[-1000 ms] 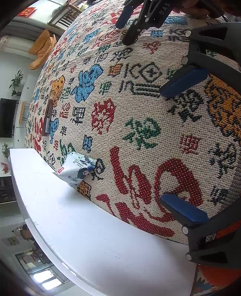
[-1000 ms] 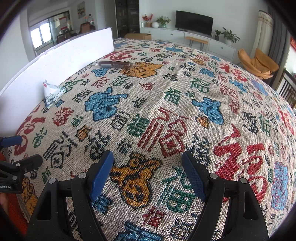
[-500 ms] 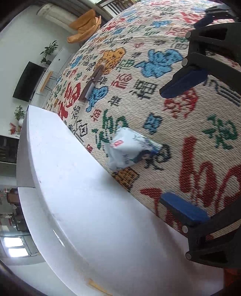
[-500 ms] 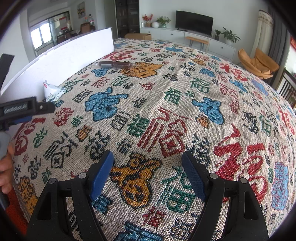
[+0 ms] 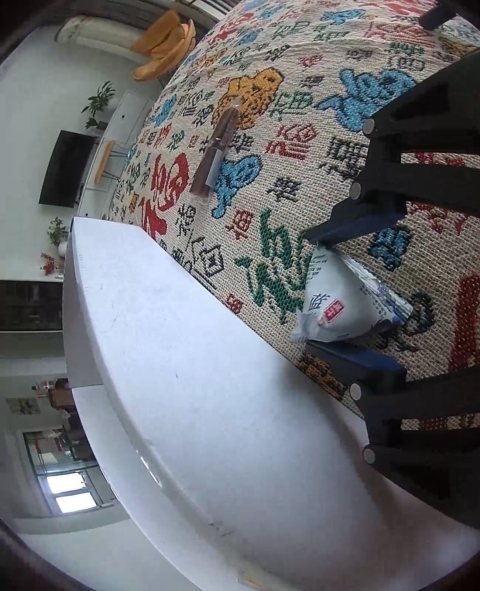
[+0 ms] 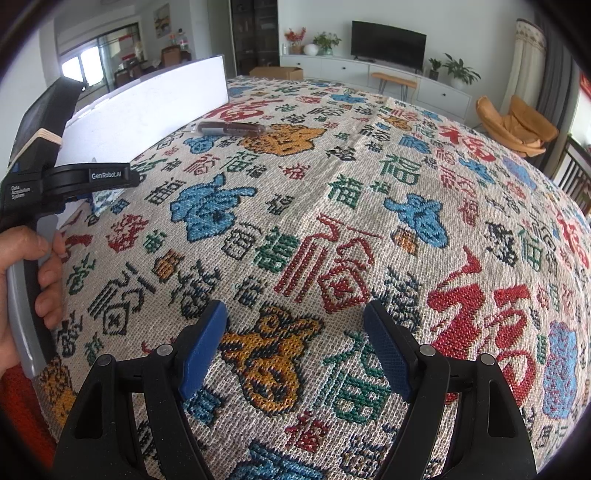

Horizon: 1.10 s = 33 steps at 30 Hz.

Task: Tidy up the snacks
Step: 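Grasp the white snack packet with the left tool, then grasp the brown stick snack with the right tool while the left tool holds the white packet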

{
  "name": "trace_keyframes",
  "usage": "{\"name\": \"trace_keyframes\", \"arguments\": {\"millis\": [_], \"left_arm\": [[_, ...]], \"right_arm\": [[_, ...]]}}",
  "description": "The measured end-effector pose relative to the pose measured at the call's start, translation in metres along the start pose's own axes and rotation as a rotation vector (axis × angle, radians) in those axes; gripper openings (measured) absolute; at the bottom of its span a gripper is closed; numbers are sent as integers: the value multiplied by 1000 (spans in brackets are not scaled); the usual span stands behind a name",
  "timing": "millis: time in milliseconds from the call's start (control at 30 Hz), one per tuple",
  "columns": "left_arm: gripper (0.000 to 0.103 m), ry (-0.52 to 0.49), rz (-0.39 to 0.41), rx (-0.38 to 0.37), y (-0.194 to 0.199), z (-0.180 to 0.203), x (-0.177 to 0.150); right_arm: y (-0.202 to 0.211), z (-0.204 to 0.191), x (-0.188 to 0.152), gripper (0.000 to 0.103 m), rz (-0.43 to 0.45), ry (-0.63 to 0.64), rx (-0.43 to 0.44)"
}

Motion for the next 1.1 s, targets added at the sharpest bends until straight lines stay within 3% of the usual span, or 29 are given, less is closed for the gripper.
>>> {"name": "trace_keyframes", "arguments": {"millis": [133, 300, 400, 500, 600, 633, 700, 833, 933, 1000, 1100], "left_arm": [[48, -44, -49, -73, 17, -7, -12], [49, -122, -197, -231, 51, -10, -44], [49, -197, -242, -261, 64, -10, -65], [56, -242, -201, -242, 74, -12, -78], [89, -228, -172, -196, 74, -17, -81], [92, -222, -155, -161, 73, -19, -81], [92, -205, -158, -128, 68, -24, -80], [103, -218, -164, -104, 62, -25, -82], [103, -226, -159, -97, 62, -25, -83], [103, -226, -158, -95, 62, -25, -83], [103, -225, -154, -95, 61, -24, -83]], "right_arm": [[0, 0, 0, 80, 0, 0, 0], [0, 0, 0, 80, 0, -1, 0], [0, 0, 0, 80, 0, -1, 0], [0, 0, 0, 80, 0, -1, -1], [0, 0, 0, 80, 0, -1, 0], [0, 0, 0, 80, 0, -1, 0], [0, 0, 0, 80, 0, -1, 0], [2, 1, 0, 80, 10, -9, 7], [13, 16, 6, 80, 94, -40, 41], [17, 27, 31, 80, 116, -14, 16], [8, 31, 88, 80, 107, 87, 81]]}}
Point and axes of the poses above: each gripper's, at about its wrist camera, not at the fingertips, and y roughly against the way its jaws point, z to its right, x to its top, the point moved 1 cm from there along -y, roughly the way its jaws point, and after that the axes turned 15 degrees about y, right-handed, at the moved point
